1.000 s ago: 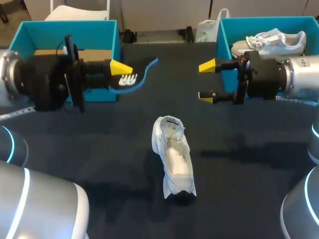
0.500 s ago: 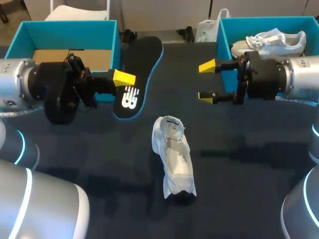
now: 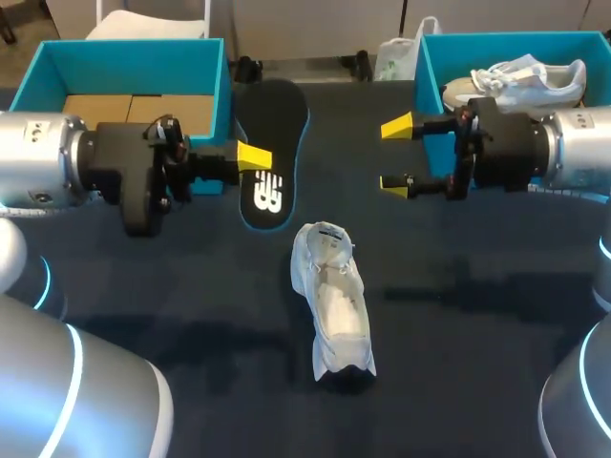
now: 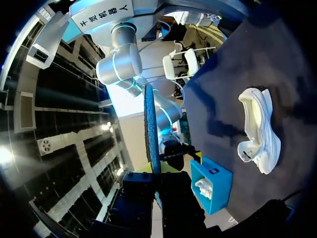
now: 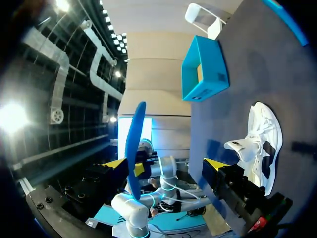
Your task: Take the shoe out of the shoebox, open the shoe tongue, remove and reinsert the insole, then place the shoe into the shoebox
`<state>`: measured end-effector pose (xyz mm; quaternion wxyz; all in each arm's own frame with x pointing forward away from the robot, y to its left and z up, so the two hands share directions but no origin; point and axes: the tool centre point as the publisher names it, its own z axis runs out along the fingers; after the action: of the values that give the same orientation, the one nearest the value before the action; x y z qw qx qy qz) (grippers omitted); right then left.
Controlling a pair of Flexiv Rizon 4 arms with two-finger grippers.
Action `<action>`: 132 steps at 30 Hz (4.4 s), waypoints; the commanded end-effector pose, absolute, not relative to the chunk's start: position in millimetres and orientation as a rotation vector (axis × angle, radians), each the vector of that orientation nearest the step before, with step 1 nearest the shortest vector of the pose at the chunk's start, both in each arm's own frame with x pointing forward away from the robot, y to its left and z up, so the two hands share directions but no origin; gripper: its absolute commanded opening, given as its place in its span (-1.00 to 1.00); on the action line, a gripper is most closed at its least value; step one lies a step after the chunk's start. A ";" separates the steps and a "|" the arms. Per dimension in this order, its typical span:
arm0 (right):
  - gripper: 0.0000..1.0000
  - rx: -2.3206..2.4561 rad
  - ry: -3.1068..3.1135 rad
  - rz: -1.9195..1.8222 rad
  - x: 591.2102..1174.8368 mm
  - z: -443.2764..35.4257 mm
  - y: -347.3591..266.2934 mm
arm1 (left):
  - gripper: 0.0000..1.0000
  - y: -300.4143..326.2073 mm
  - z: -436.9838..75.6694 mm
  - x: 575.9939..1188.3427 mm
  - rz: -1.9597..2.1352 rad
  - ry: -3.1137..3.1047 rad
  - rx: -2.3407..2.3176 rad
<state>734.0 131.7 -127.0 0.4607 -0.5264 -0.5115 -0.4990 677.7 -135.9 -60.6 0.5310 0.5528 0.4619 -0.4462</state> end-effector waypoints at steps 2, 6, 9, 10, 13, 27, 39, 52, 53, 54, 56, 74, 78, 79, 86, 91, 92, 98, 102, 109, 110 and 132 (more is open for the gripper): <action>1.00 -1.297 -1.259 -1.229 734.1 -127.6 133.5 | -1.00 -138.3 -60.9 680.6 -1.067 1.098 1.322; 1.00 -1.297 -1.259 -1.229 734.1 -127.6 133.5 | -1.00 -138.3 -60.9 680.6 -1.067 1.098 1.322; 1.00 -1.297 -1.259 -1.229 734.1 -127.6 133.5 | -1.00 -138.3 -60.9 680.6 -1.067 1.098 1.322; 1.00 -1.297 -1.259 -1.229 734.1 -127.6 133.5 | -1.00 -138.3 -60.9 680.6 -1.067 1.098 1.322; 1.00 -1.297 -1.259 -1.229 734.1 -127.6 133.5 | -1.00 -138.3 -60.9 680.6 -1.067 1.098 1.322; 1.00 -1.297 -1.259 -1.229 734.1 -127.6 133.5 | -1.00 -152.4 -106.7 714.7 -1.005 1.105 1.312; 1.00 -1.363 -1.254 -1.188 744.1 -137.0 143.6 | -1.00 -175.9 -125.8 717.0 -0.942 1.113 1.342; 1.00 -1.360 -1.279 -1.162 748.3 -137.0 148.5 | -1.00 -180.7 -132.6 717.8 -0.938 1.121 1.341; 1.00 -1.365 -1.288 -1.153 750.0 -137.7 150.7 | -1.00 -182.0 -135.4 718.1 -0.942 1.123 1.335; 1.00 -1.362 -1.290 -1.153 751.4 -138.5 152.6 | -1.00 -183.2 -138.0 717.9 -0.942 1.129 1.337; 1.00 -1.358 -1.300 -1.154 753.3 -140.4 155.3 | -1.00 -184.9 -142.6 717.8 -0.935 1.140 1.339; 1.00 -1.335 -1.324 -1.163 746.7 -163.6 183.3 | -1.00 -191.4 -160.5 722.1 -0.899 1.169 1.316; 1.00 -1.337 -1.351 -1.149 744.4 -162.8 191.8 | -1.00 -191.4 -160.5 722.1 -0.899 1.169 1.316; 1.00 -1.340 -1.357 -1.144 744.1 -162.8 193.3 | -1.00 -191.4 -160.5 722.1 -0.899 1.169 1.316; 0.55 -1.350 -1.370 -1.149 742.0 -160.2 198.9 | -1.00 -191.4 -160.5 722.1 -0.899 1.169 1.316; 0.16 -1.367 -1.377 -1.144 741.7 -158.1 202.4 | -1.00 -191.4 -160.5 722.1 -0.899 1.169 1.316; 0.07 -1.375 -1.376 -1.143 741.8 -157.9 203.2 | -1.00 -191.4 -160.5 722.1 -0.899 1.169 1.316; -0.04 -1.382 -1.359 -1.145 742.0 -157.7 208.8 | -1.00 -191.4 -160.5 722.1 -0.899 1.169 1.316; -0.13 -1.385 -1.358 -1.137 741.3 -154.5 213.1 | -1.00 -191.4 -160.5 722.1 -0.899 1.169 1.316; -0.34 -1.387 -1.358 -1.135 739.4 -152.2 214.7 | -1.00 -191.4 -160.5 722.1 -0.899 1.169 1.316; -0.42 -1.388 -1.357 -1.135 739.2 -152.2 214.6 | -1.00 -191.4 -160.5 722.1 -0.899 1.169 1.316; -0.87 -1.363 -1.341 -1.166 741.1 -152.8 213.1 | -1.00 -191.4 -160.5 722.1 -0.899 1.169 1.316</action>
<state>741.3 212.5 -152.4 0.4359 -0.5494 -0.5390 -0.4665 723.2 -190.2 -159.4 0.5484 0.5568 0.4939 -0.3812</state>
